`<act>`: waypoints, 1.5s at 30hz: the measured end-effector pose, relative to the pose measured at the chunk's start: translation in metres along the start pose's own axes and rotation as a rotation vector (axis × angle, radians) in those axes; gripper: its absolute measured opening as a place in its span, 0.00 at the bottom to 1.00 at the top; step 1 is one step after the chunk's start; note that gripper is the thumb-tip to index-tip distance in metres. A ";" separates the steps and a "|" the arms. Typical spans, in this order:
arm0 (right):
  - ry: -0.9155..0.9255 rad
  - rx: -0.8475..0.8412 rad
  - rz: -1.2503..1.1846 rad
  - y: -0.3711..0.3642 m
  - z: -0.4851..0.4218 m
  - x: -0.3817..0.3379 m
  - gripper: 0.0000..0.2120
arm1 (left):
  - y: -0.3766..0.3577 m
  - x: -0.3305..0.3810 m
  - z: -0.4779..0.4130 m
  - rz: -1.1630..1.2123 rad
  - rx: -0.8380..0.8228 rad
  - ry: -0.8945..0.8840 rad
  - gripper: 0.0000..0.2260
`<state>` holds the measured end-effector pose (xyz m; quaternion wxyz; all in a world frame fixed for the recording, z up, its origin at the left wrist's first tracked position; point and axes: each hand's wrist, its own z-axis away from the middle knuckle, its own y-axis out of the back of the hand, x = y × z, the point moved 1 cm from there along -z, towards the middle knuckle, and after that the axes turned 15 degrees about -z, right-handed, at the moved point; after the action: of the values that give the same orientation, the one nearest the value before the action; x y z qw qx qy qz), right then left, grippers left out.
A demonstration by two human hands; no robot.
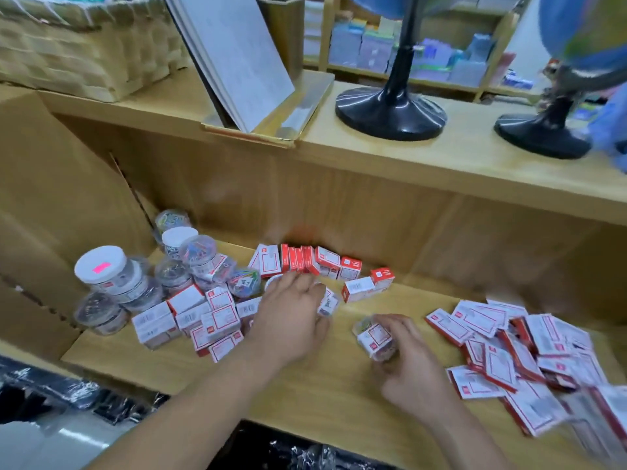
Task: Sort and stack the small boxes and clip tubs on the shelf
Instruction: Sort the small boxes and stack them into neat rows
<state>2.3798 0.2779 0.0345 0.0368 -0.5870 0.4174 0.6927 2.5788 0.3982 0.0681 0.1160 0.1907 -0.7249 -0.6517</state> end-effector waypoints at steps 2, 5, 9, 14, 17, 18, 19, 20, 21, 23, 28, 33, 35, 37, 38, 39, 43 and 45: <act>-0.017 0.058 0.015 0.003 0.001 0.001 0.29 | -0.006 0.010 -0.017 -0.145 -0.102 0.007 0.26; -0.070 0.092 0.085 0.004 0.000 0.004 0.28 | -0.015 0.022 -0.022 -0.190 -0.124 0.009 0.26; -0.094 0.110 0.142 0.004 -0.004 0.002 0.23 | -0.030 0.030 -0.010 -0.059 0.017 -0.109 0.21; -0.122 0.284 0.065 0.012 0.001 -0.022 0.18 | -0.005 0.027 0.004 0.112 0.156 -0.060 0.20; -0.079 0.317 -0.113 0.008 -0.007 -0.047 0.16 | 0.030 0.017 0.026 0.277 0.349 0.064 0.20; -0.068 0.296 -0.179 0.002 -0.012 -0.056 0.16 | 0.035 0.009 0.036 0.339 0.376 0.125 0.20; -0.057 0.262 -0.235 -0.007 -0.017 -0.067 0.16 | 0.035 -0.002 0.048 0.386 0.385 0.183 0.21; -0.043 0.221 -0.275 -0.017 -0.023 -0.076 0.15 | 0.032 -0.016 0.060 0.397 0.388 0.236 0.21; -0.025 0.180 -0.300 -0.028 -0.030 -0.085 0.14 | 0.029 -0.032 0.073 0.379 0.381 0.286 0.22; -0.011 0.113 -0.318 -0.052 -0.045 -0.103 0.13 | 0.023 -0.068 0.096 0.331 0.363 0.384 0.22; 0.055 -0.005 -0.222 -0.102 -0.088 -0.146 0.11 | 0.015 -0.144 0.119 0.261 0.249 0.575 0.23; 0.219 0.081 -0.023 -0.129 -0.138 -0.181 0.13 | -0.005 -0.167 0.104 0.141 0.075 0.470 0.17; 0.184 0.062 0.032 -0.137 -0.160 -0.185 0.15 | -0.011 -0.169 0.100 0.108 0.058 0.460 0.16; 0.095 0.030 0.053 -0.147 -0.177 -0.181 0.15 | -0.012 -0.168 0.099 0.086 0.064 0.459 0.16; 0.060 0.014 0.046 -0.153 -0.182 -0.178 0.14 | -0.011 -0.167 0.099 0.078 0.083 0.458 0.16; 0.033 -0.003 0.016 -0.157 -0.184 -0.174 0.13 | -0.008 -0.166 0.099 0.068 0.107 0.453 0.15; 0.009 -0.015 -0.235 -0.154 -0.177 -0.161 0.09 | 0.007 -0.160 0.103 0.074 0.176 0.438 0.14; 0.049 0.031 -0.272 -0.134 -0.168 -0.152 0.09 | 0.015 -0.153 0.105 0.093 0.227 0.430 0.15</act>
<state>2.6303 0.3270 0.0974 0.1294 -0.6542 0.3454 0.6603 2.6709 0.5594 0.0818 0.2752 0.3032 -0.7600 -0.5046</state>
